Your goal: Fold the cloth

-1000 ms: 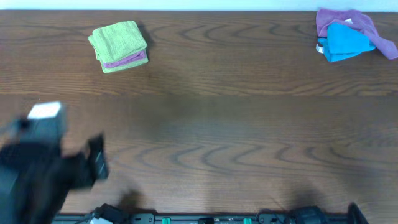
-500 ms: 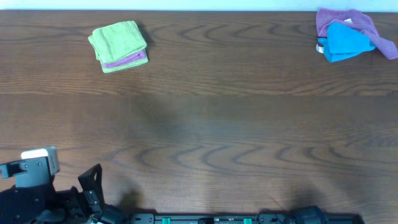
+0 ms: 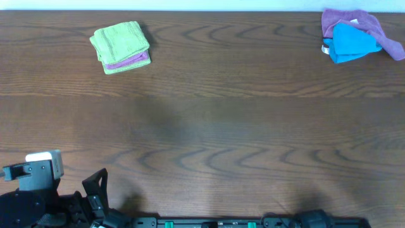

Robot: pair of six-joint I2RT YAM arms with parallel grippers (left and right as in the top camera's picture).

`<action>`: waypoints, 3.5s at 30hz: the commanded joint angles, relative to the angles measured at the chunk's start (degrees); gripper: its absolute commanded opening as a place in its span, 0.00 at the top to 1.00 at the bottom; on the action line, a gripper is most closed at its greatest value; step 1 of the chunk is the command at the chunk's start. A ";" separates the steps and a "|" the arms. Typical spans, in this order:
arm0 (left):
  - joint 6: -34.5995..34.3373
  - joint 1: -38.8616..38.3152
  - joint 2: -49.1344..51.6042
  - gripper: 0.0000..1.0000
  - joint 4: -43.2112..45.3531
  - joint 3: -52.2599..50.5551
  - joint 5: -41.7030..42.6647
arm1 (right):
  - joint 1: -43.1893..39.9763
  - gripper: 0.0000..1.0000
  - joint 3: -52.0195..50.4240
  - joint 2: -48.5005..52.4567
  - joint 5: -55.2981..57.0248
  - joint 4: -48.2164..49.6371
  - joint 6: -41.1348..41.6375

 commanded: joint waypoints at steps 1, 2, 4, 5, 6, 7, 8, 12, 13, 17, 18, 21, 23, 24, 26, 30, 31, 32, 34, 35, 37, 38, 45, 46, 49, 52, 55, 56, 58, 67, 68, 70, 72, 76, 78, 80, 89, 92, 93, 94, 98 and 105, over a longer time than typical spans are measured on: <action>-0.46 -0.22 0.04 0.05 -1.16 -0.17 0.24 | 0.81 0.01 -0.20 0.31 0.76 -0.09 -0.66; -0.46 -0.22 0.04 0.04 -1.16 -0.17 0.24 | 0.81 0.01 -0.20 0.31 0.76 -0.09 -0.66; 1.38 -0.22 0.04 0.05 -1.22 -0.17 -1.31 | 0.81 0.01 -0.20 0.31 0.76 -0.09 -0.68; 2.03 -0.22 0.04 0.05 -1.22 -0.17 -2.29 | 0.81 0.01 -0.20 0.31 0.76 -0.09 -0.66; 1.97 -0.22 0.04 0.05 -1.20 -0.17 -2.34 | 0.81 0.01 -0.20 0.31 0.76 -0.09 -0.66; 1.97 -0.22 0.04 0.05 -1.22 -0.17 -2.32 | 0.81 0.01 -0.20 0.31 0.76 -0.09 -0.68; 1.97 -0.22 0.04 0.05 -1.44 -0.17 -2.34 | 0.81 0.01 -0.20 0.31 0.76 -0.09 -0.66; 2.01 -0.24 0.04 0.05 -1.81 -0.17 -5.79 | 0.81 0.01 -0.20 0.31 0.76 -0.09 -0.66; 2.03 -0.22 0.04 0.04 -0.31 -0.17 -8.00 | 0.81 0.01 -0.20 0.31 0.76 -0.09 -0.66; 8.00 2.10 -0.39 0.05 9.09 -0.17 -16.02 | 0.81 0.01 -0.20 0.31 0.76 -0.09 -0.66; 11.43 3.32 -0.83 0.05 11.72 -0.24 -16.70 | 0.81 0.01 -0.20 0.31 0.76 -0.09 -0.68; 23.98 8.48 -3.43 0.05 21.42 -2.40 -15.78 | 0.81 0.01 -0.20 0.31 0.76 -0.09 -0.66; 30.73 11.47 -5.70 0.05 26.73 -5.27 -13.81 | 0.81 0.01 -0.20 0.31 0.76 -0.09 -0.66; 34.21 12.96 -7.10 0.05 29.44 -7.30 -12.39 | 0.81 0.01 -0.20 0.31 0.76 -0.09 -0.66; 39.82 15.39 -9.92 0.05 34.07 -11.89 -9.40 | 0.81 0.01 -0.20 0.31 0.76 -0.09 -0.66; 44.59 19.45 -16.31 0.05 41.44 -23.54 -2.80 | 0.81 0.01 -0.20 0.31 0.76 -0.09 -0.66; 44.59 20.24 -18.10 0.05 43.28 -27.17 -1.11 | 0.81 0.01 -0.20 0.31 0.76 -0.09 -0.66; 44.59 20.65 -19.43 0.05 44.68 -30.03 0.33 | 0.81 0.01 -0.20 0.31 0.76 -0.09 -0.68; 44.57 21.11 -22.36 0.05 47.80 -36.52 4.55 | 0.81 0.01 -0.20 0.31 0.76 -0.09 -0.68; 44.54 21.16 -23.96 0.04 49.59 -40.22 7.30 | 0.81 0.01 -0.20 0.31 0.76 -0.09 -0.66; 44.50 21.16 -26.60 0.04 53.59 -47.30 12.52 | 0.81 0.01 -0.20 0.31 0.76 -0.09 -0.68; 44.30 21.14 -27.47 0.05 55.25 -49.94 14.51 | 0.81 0.01 -0.20 0.31 0.76 -0.09 -0.66; 41.81 21.05 -33.03 0.05 67.56 -68.15 24.50 | 0.81 0.01 -0.20 0.31 0.76 -0.09 -0.66; 41.83 21.07 -33.46 0.05 68.78 -69.77 24.79 | 0.81 0.01 -0.20 0.31 0.76 -0.09 -0.68; 42.12 21.18 -34.32 0.05 72.19 -74.27 25.11 | 0.81 0.01 -0.20 0.31 0.76 -0.09 -0.66; 43.91 21.18 -34.47 0.05 73.61 -77.66 25.14 | 0.81 0.01 -0.20 0.31 0.76 -0.09 -0.66; 42.16 21.18 -34.47 0.04 73.42 -79.47 24.81 | 0.81 0.01 -0.20 0.31 0.76 -0.09 -0.66; 39.36 21.20 -34.47 0.05 73.46 -79.91 23.52 | 0.81 0.01 -0.20 0.31 0.76 -0.09 -0.66; 30.12 21.20 -34.47 0.05 73.42 -80.48 18.64 | 0.81 0.01 -0.20 0.31 0.76 -0.09 -0.66; 16.24 21.20 -35.10 0.05 70.86 -80.91 3.04 | 0.81 0.01 -0.20 0.31 0.76 -0.09 -0.66; 16.24 21.20 -35.60 0.05 70.29 -81.13 2.69 | 0.81 0.01 -0.20 0.31 0.76 -0.09 -0.68; 16.26 21.20 -37.20 0.05 69.64 -82.12 1.88 | 0.81 0.01 -0.20 0.31 0.76 -0.09 -0.68; 16.26 21.20 -38.58 0.05 69.77 -83.54 1.70 | 0.81 0.01 -0.20 0.31 0.76 -0.09 -0.68; 13.86 21.20 -40.87 0.05 71.19 -87.56 1.68 | 0.81 0.01 -0.20 0.31 0.76 -0.09 -0.66; 12.76 21.20 -41.79 0.05 72.61 -89.31 1.70 | 0.81 0.01 -0.20 0.31 0.76 -0.09 -0.66; 12.87 21.20 -41.83 0.05 72.63 -89.20 1.33 | 0.81 0.01 -0.20 0.31 0.76 -0.09 -0.66; 14.99 21.20 -41.83 0.04 72.61 -89.20 0.22 | 0.81 0.01 -0.20 0.31 0.76 -0.09 -0.68; 14.99 21.20 -41.79 0.05 72.61 -89.20 0.22 | 0.81 0.01 -0.20 0.31 0.76 -0.09 -0.66; 14.99 21.20 -41.79 0.05 72.61 -89.20 0.22 | 0.81 0.01 -0.20 0.31 0.76 -0.09 -0.66; 14.99 21.20 -41.79 0.04 72.61 -89.20 0.22 | 0.81 0.01 -0.20 0.31 0.76 -0.09 -0.66; 14.99 21.20 -41.79 0.05 72.61 -89.20 0.22 | 0.81 0.01 -0.20 0.31 0.76 -0.09 -0.66; 14.99 21.20 -41.79 0.05 72.61 -89.20 0.24 | 0.81 0.01 -0.20 0.31 0.76 -0.09 -0.66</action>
